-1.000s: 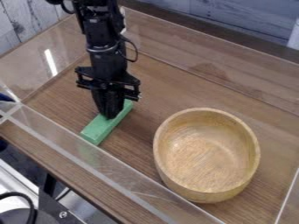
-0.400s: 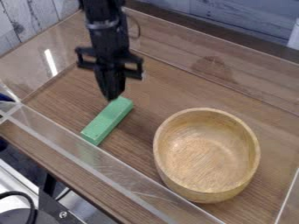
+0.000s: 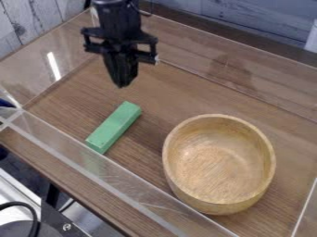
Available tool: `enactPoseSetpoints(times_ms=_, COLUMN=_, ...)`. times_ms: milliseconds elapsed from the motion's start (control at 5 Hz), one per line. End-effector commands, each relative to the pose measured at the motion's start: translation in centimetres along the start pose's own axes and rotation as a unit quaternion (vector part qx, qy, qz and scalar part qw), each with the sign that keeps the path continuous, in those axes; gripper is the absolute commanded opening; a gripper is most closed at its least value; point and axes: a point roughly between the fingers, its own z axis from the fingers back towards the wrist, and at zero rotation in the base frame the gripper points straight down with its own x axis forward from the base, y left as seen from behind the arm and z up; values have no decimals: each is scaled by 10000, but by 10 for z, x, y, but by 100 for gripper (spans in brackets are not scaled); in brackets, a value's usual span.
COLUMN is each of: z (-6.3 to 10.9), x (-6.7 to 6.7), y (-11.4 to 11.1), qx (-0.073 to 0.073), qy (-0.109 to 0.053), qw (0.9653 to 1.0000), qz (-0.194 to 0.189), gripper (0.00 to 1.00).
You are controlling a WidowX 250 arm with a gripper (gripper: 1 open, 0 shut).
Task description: Put the green block in the brown bowl
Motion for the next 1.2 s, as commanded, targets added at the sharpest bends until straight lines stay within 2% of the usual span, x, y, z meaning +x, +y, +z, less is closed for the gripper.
enactPoseSetpoints(times_ms=0, z=-9, x=5, y=10, qx=150, qy=-91, qw=9998, qz=-19, gripper=100)
enactPoseSetpoints(times_ms=600, z=-55, x=1, y=19, qx=369, qy=2, qw=9993, qz=-33, gripper=100)
enactPoseSetpoints(times_ms=800, z=-65, x=0, y=22, qx=427, qy=37, qw=9991, qz=-10, gripper=100)
enactPoseSetpoints(times_ms=1000, z=-67, x=1, y=24, qx=424, qy=58, qw=9991, qz=15, gripper=0)
